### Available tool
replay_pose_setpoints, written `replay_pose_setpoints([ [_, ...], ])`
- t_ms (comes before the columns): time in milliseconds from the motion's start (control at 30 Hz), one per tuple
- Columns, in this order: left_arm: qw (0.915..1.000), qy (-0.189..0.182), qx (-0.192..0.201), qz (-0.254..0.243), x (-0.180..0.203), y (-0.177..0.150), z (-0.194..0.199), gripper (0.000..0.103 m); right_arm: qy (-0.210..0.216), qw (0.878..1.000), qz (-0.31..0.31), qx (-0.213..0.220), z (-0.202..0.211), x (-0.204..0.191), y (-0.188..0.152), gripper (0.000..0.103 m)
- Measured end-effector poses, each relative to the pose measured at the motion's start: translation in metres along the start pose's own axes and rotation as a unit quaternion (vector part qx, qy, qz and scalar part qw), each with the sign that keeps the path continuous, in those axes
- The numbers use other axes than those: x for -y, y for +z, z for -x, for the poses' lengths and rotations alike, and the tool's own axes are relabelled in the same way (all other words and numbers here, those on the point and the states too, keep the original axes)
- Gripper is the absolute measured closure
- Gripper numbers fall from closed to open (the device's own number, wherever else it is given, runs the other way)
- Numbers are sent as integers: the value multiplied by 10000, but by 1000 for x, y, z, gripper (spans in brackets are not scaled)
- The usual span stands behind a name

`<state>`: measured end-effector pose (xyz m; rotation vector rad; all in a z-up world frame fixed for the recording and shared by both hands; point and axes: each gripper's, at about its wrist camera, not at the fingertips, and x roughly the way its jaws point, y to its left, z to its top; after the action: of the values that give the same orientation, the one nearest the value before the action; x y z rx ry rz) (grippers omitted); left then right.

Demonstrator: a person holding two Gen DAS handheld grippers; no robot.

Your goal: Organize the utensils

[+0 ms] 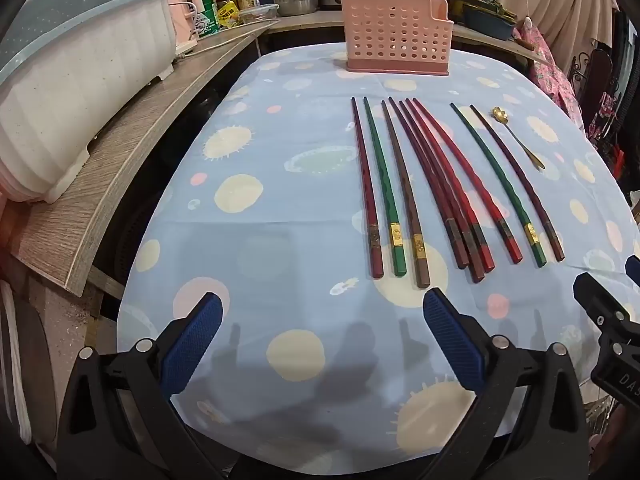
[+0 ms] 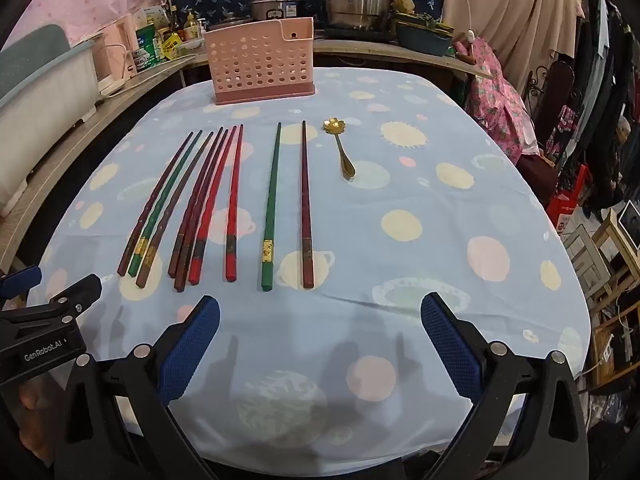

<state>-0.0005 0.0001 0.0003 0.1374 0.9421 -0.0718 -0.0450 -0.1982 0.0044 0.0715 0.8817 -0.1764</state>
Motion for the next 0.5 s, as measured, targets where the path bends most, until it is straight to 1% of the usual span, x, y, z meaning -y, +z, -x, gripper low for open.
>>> replay_pose_setpoints([
  [33,10000,12,-90,-21,0,1,-1,7,-2,10000,1,-3,0,0,0,7],
  [400,10000,18,-39,-8,2,1,0,7,17,10000,42,15,1,4,-4,7],
  [433,10000,22,-36,-10,1,1,0,7,-34,10000,62,-4,1,-2,-1,7],
  [500,10000,22,-40,-13,1,1,0,7,-35,10000,56,-5,1,-2,-1,7],
])
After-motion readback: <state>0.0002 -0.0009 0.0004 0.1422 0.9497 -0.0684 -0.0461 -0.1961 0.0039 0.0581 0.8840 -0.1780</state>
